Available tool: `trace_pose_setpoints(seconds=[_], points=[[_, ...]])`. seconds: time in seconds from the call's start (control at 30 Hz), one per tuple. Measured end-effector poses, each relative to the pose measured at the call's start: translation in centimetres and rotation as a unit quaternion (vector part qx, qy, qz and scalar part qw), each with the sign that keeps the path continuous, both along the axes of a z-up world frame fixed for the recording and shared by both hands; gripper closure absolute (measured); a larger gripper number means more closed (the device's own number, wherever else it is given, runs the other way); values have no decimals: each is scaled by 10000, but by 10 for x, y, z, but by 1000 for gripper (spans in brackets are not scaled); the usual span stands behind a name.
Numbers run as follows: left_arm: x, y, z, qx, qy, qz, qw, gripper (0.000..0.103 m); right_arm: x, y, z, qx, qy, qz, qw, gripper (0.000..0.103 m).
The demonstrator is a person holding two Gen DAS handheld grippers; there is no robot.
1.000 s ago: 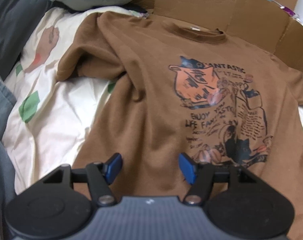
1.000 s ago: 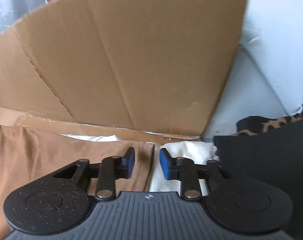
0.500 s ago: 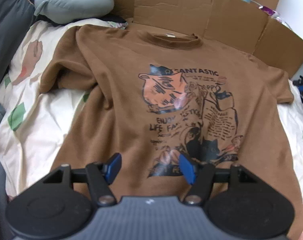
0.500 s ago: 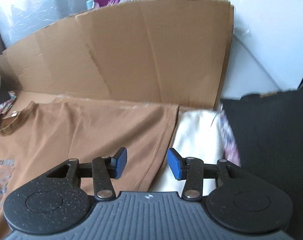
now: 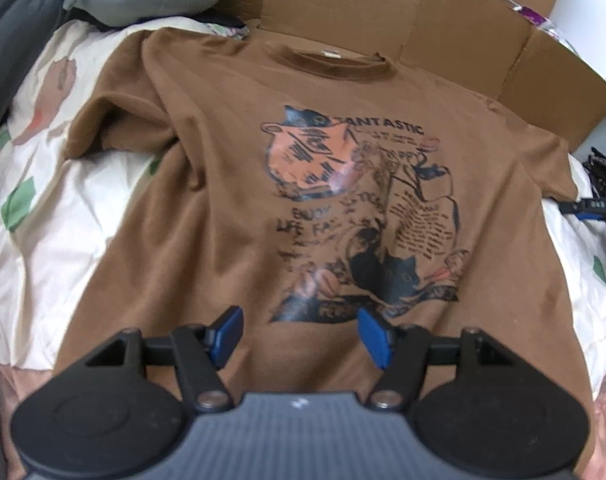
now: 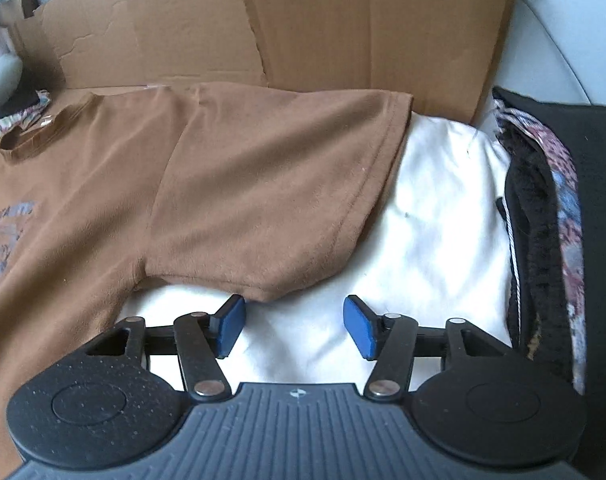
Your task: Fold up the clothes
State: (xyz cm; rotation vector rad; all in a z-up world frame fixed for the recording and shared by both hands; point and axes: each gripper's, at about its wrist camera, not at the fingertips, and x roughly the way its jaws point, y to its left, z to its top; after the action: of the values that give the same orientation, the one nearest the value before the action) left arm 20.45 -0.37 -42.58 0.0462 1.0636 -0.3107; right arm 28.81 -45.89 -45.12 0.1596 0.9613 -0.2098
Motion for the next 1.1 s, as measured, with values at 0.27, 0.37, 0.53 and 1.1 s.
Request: trace_pose_setpoints(seconds=[0.27, 0.37, 0.53, 1.1], points=[[-6, -20, -6, -98, 70, -313, 9994, 37, 6, -7, 10, -442, -156, -349, 9983, 39], [-7, -20, -6, -108, 69, -298, 9995, 37, -1, -7, 20, -732, -288, -352, 9963, 39], [-9, -17, -7, -105, 91, -217, 9997, 37, -15, -17, 37, -811, -508, -614, 9935, 40], [-14, -52, -7, -286, 94, -562, 9980, 37, 3, -36, 9, 640, -344, -1063, 9917, 69]])
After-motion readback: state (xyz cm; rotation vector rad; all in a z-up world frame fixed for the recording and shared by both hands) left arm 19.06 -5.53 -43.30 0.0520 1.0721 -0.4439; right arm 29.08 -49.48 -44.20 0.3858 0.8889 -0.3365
